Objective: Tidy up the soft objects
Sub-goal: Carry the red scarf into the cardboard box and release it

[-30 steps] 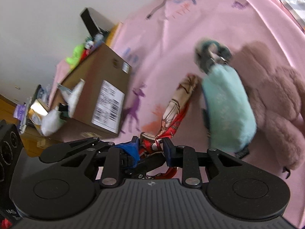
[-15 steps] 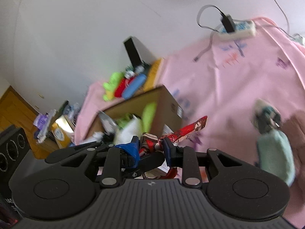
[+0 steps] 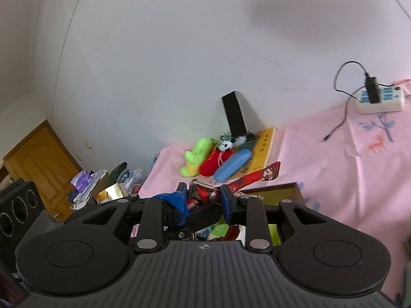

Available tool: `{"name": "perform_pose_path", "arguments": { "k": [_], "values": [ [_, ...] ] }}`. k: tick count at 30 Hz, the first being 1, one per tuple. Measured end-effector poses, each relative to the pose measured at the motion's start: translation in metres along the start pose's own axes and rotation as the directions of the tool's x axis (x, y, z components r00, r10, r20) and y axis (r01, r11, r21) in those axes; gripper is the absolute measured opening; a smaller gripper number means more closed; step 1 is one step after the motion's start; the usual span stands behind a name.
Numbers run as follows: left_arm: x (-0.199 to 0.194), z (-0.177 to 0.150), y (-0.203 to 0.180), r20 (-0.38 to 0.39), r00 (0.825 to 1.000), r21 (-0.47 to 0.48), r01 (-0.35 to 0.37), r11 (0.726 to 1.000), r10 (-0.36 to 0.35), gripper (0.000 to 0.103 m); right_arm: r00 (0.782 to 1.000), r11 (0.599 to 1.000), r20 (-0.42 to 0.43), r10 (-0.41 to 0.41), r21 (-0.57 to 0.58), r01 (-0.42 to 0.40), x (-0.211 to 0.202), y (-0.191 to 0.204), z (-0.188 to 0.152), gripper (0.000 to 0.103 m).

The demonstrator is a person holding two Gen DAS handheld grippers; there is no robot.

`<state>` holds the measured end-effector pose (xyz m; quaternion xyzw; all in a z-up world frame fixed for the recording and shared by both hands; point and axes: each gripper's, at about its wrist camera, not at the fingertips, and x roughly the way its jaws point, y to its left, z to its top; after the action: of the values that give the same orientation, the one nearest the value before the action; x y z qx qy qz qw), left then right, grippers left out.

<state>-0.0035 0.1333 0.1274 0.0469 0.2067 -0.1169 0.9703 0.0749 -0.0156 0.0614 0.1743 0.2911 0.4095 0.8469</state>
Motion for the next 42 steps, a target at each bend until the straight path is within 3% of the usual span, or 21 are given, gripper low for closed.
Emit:
{"name": "perform_pose_path", "arguments": {
  "k": [8, 16, 18, 20, 26, 34, 42],
  "values": [
    [0.038, -0.045, 0.03, -0.167, 0.986, -0.057, 0.001, 0.998, -0.011, 0.019, 0.99, 0.996, -0.109, -0.088, 0.012, 0.09, 0.052, -0.013, -0.033, 0.01],
    [0.063, -0.081, 0.035, -0.311, 0.949, -0.079, 0.033, 0.996, -0.056, 0.022, 0.95, 0.973, -0.212, -0.23, -0.042, 0.226, 0.076, -0.013, -0.061, 0.011],
    [0.064, -0.085, 0.034, -0.322, 0.943, -0.086, 0.052, 0.995, -0.077, 0.031, 0.943, 0.969, -0.227, -0.245, -0.029, 0.245, 0.076, -0.013, -0.063, 0.012],
    [0.065, -0.087, 0.032, -0.327, 0.941, -0.09, 0.065, 0.994, -0.091, 0.05, 0.937, 0.964, -0.231, -0.262, -0.018, 0.265, 0.074, -0.013, -0.063, 0.012],
    [0.072, -0.09, 0.027, -0.372, 0.924, -0.08, 0.069, 0.994, -0.095, 0.054, 0.92, 0.949, -0.239, -0.31, -0.011, 0.316, 0.069, -0.013, -0.064, 0.013],
    [0.057, -0.09, 0.028, -0.385, 0.92, -0.095, 0.039, 0.995, -0.073, 0.057, 0.917, 0.942, -0.224, -0.33, -0.009, 0.336, 0.054, -0.011, -0.068, 0.014],
    [0.042, -0.082, 0.031, -0.406, 0.914, -0.114, -0.051, 0.992, 0.001, 0.058, 0.915, 0.934, -0.189, -0.356, -0.029, 0.357, 0.041, -0.001, -0.07, 0.013]
  ]
}}
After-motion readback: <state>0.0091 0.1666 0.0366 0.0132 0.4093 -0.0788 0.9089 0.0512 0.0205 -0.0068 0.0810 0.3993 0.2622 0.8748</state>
